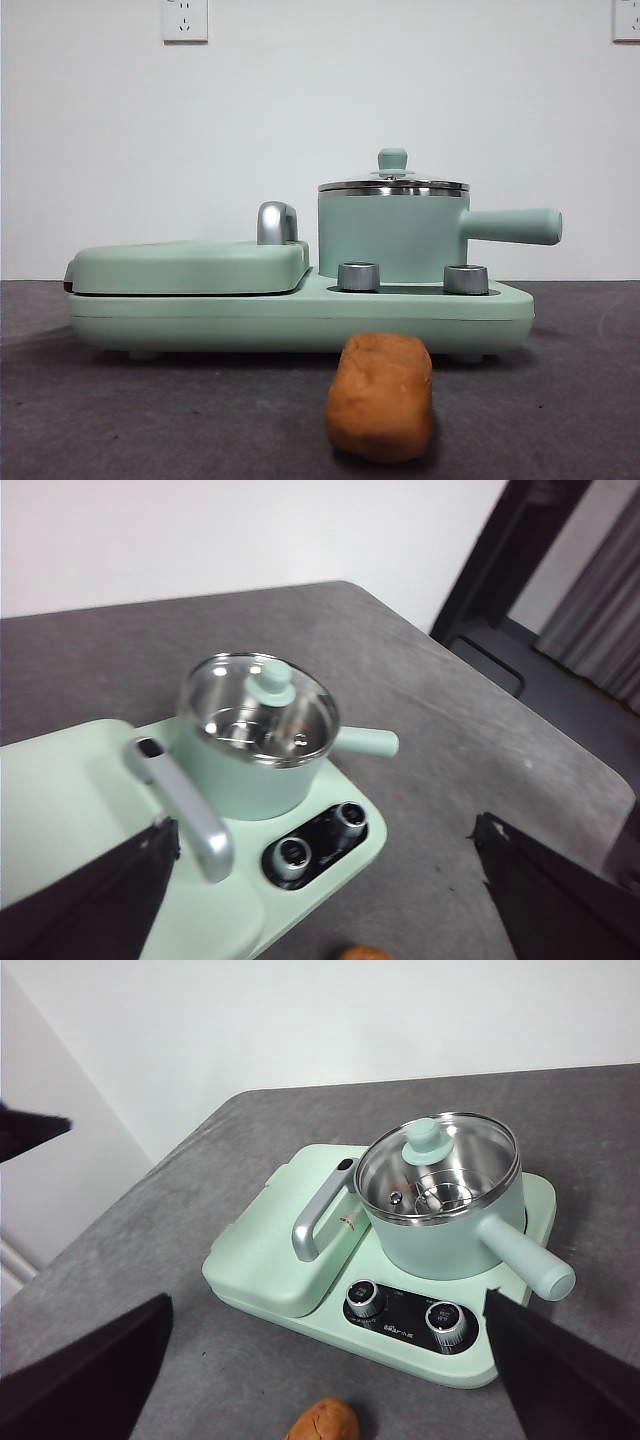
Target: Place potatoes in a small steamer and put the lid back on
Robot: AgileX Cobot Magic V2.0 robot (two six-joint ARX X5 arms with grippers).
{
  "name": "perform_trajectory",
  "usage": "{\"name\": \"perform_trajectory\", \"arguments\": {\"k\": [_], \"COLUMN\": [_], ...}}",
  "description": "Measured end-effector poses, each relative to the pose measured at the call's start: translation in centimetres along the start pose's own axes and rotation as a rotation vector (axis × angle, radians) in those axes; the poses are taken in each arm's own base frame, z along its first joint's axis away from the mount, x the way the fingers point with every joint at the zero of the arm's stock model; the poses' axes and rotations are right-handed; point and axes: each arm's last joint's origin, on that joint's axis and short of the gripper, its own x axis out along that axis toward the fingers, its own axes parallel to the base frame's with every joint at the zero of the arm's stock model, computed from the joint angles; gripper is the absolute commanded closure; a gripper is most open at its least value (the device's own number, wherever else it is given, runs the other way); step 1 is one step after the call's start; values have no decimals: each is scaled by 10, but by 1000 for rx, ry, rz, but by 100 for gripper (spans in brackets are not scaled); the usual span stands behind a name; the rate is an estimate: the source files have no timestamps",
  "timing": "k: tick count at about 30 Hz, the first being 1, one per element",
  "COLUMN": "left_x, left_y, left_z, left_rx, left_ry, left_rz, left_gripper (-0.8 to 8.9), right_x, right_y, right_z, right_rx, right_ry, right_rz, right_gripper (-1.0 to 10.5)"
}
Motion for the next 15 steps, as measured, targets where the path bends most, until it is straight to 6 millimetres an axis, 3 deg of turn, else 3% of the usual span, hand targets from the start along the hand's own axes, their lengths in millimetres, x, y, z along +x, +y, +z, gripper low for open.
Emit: {"name": "perform_trajectory", "arguments": {"k": [7,15], "left_x": [46,126], "left_y": [1,12], "left_z": [32,50], "left_rx": [27,-4], "left_ry": [78,282], "left_rz": [-80,-75], "left_gripper": [331,331], "right_x": [0,0], "right_y": [0,0], "right_z": [0,-1], "right_rx": [0,4], "right_ry": [0,8], "right_rz": [0,-2], "right_gripper": [448,448]}}
